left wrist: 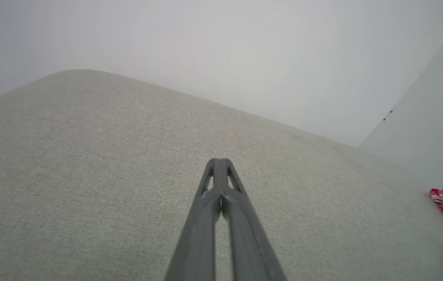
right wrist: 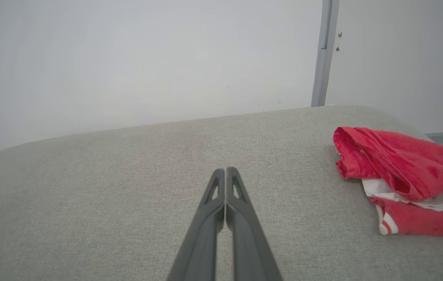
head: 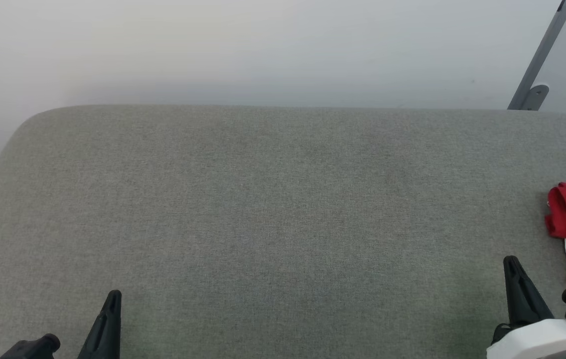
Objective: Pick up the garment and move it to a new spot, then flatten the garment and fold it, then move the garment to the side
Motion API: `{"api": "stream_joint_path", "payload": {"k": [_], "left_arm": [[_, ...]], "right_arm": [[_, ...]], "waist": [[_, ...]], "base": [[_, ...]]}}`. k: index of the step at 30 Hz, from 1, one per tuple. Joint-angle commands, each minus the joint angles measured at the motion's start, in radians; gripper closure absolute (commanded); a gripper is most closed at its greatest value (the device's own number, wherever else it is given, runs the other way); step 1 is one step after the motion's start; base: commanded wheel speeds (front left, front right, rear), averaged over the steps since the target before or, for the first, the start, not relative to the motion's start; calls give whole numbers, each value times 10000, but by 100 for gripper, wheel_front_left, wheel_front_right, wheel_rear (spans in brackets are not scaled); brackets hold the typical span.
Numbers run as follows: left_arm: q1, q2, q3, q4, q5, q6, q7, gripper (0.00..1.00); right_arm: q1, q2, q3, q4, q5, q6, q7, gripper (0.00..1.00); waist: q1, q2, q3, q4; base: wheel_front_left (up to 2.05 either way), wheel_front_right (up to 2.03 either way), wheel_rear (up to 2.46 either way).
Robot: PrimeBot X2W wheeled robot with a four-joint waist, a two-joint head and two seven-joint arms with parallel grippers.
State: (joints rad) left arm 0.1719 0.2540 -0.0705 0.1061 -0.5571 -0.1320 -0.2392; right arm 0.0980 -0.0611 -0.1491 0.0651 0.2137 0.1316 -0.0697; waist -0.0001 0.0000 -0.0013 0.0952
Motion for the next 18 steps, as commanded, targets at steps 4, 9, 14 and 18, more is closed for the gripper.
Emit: {"api": "stream_joint_path", "payload": {"k": [4, 9, 14, 18], "left_arm": [[-391, -49, 191, 2, -1034, 10, 262, 100], [-576, -161, 277, 119, -1750, 8, 468, 100], [-751, -273, 360, 225, -2428, 7, 665, 100], [-886, -361, 425, 302, -2937, 6, 822, 100]], "right_arm": [[-362, -19, 26, -10, 1321, -1, 156, 100], [-475, -10, 65, 99, 2234, -2, 261, 100], [-596, -1, 93, 209, 3098, -3, 368, 100], [-683, 5, 111, 302, 3756, -3, 453, 100]], "waist": [[1, 0, 2, -45], [1, 0, 3, -84], [1, 0, 5, -123], [1, 0, 6, -155]], "base": [[0, 0, 0], [0, 0, 0], [0, 0, 0], [0, 0, 0]]}}
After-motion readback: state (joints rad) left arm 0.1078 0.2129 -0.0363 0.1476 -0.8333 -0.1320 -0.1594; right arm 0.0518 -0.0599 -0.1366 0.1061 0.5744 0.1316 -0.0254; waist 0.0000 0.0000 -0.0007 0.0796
